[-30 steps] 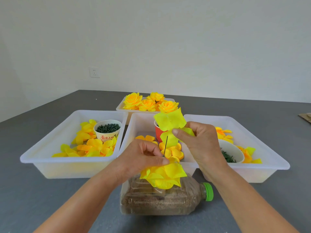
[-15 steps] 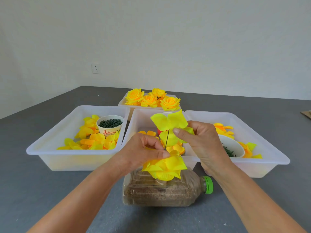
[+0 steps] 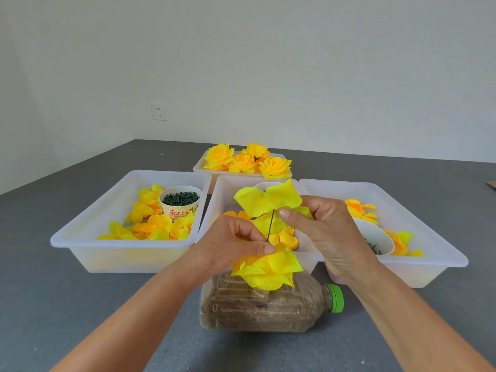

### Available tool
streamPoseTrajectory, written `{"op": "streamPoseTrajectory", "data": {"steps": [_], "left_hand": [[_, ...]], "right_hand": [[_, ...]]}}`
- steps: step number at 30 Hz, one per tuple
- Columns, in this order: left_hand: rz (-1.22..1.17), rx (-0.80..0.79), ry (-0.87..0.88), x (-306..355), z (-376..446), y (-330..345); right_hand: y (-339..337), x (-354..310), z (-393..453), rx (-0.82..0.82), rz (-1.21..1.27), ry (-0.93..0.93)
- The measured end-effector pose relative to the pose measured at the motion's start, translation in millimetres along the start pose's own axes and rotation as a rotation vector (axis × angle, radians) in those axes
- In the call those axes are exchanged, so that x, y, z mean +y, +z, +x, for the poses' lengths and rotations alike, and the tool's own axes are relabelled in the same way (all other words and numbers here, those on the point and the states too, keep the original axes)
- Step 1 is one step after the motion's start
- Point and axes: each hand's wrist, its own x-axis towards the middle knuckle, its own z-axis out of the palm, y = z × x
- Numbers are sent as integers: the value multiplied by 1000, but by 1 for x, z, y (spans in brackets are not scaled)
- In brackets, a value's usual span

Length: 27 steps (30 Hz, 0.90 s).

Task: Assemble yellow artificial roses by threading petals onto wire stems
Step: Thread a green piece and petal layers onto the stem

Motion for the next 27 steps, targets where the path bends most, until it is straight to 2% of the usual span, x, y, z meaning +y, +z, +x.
{"op": "streamPoseTrajectory", "data": {"steps": [11, 16, 22, 27], "left_hand": [[61, 19, 11, -1, 2, 0], [59, 19, 14, -1, 1, 0], [26, 17, 5, 0, 0, 0], [7, -17, 4, 1, 1, -2]], "right_hand": [[3, -2, 1, 2, -59, -77], [3, -3, 0, -20, -111, -169], [1, -3, -1, 5, -371, -404], [-2, -1, 1, -42, -510, -497]]}}
